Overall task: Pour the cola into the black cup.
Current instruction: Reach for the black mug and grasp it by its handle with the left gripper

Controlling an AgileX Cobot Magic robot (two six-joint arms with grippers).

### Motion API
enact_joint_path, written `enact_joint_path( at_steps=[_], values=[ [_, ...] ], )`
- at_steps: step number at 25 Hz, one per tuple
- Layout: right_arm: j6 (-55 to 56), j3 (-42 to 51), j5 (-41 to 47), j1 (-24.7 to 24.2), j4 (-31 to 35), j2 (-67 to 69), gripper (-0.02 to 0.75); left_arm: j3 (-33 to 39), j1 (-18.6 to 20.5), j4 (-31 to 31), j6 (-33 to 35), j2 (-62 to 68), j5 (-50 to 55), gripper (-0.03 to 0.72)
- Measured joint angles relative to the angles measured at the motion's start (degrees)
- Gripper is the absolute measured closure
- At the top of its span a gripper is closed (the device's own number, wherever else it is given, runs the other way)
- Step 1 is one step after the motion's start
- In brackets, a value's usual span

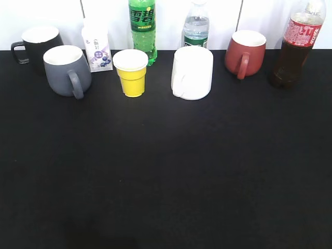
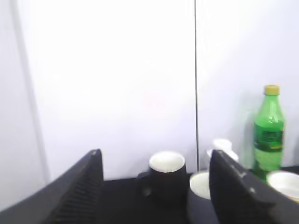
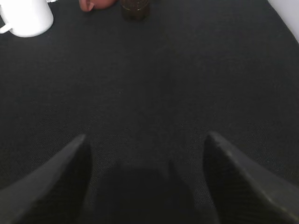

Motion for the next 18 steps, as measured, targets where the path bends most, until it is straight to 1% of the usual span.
enact_joint_path(
  at_steps=[1, 2, 3, 4, 5, 6, 7, 9, 10, 11, 12, 13, 15, 16, 18],
  values=[
    [0.0, 0.0, 0.0, 0.0, 0.0, 0.0, 0.174, 3.01, 0.0, 0.48, 0.0, 9.52, -11.72, 0.155],
    [0.0, 0.0, 0.0, 0.0, 0.0, 0.0, 0.174, 3.88, 0.06, 0.88, 0.12, 13.22, -15.64, 0.155],
    [0.0, 0.0, 0.0, 0.0, 0.0, 0.0, 0.174, 4.99, 0.06, 1.7, 1.19, 24.94, -25.8, 0.155],
    [0.0, 0.0, 0.0, 0.0, 0.0, 0.0, 0.174, 5.04, 0.06, 0.94, 1.97, 34.06, -32.83, 0.155],
    [0.0, 0.0, 0.0, 0.0, 0.0, 0.0, 0.174, 4.96, 0.06, -1.6, 2.4, 42.25, -40.85, 0.155],
    [0.0, 0.0, 0.0, 0.0, 0.0, 0.0, 0.174, 4.17, 0.11, -5.49, 2.93, 50.02, -45.9, 0.155],
    [0.0, 0.0, 0.0, 0.0, 0.0, 0.0, 0.174, 3.35, 0.32, -6.07, 3.1, 54.24, -47.88, 0.157],
    [0.0, 0.0, 0.0, 0.0, 0.0, 0.0, 0.174, -2.1, 1.42, -6.23, 3.37, 67.68, -52.42, 0.158],
    [0.0, 0.0, 0.0, 0.0, 0.0, 0.0, 0.174, -5.65, 2.37, -6.23, 3.39, 72.79, -53.6, 0.172],
    [0.0, 0.0, 0.0, 0.0, 0.0, 0.0, 0.174, -9.95, 3.75, -6.23, 3.39, 77.99, -54.31, 0.206],
    [0.0, 0.0, 0.0, 0.0, 0.0, 0.0, 0.174, -16.17, 5.56, -6.09, 3.39, 84.67, -54.21, 0.262],
    [0.0, 0.0, 0.0, 0.0, 0.0, 0.0, 0.174, -17.93, 5.95, -5.97, 3.39, 86.45, -53.92, 0.275],
    [0.0, 0.0, 0.0, 0.0, 0.0, 0.0, 0.174, -25.63, 6.73, -4.76, 3.39, 93.49, -51.51, 0.291],
    [0.0, 0.0, 0.0, 0.0, 0.0, 0.0, 0.174, -31.55, 6.73, -1.91, 3.39, 97.8, -49.32, 0.292],
    [0.0, 0.0, 0.0, 0.0, 0.0, 0.0, 0.174, -37.95, 6.73, -0.76, 3.44, 102.49, -47.2, 0.295]
  ],
)
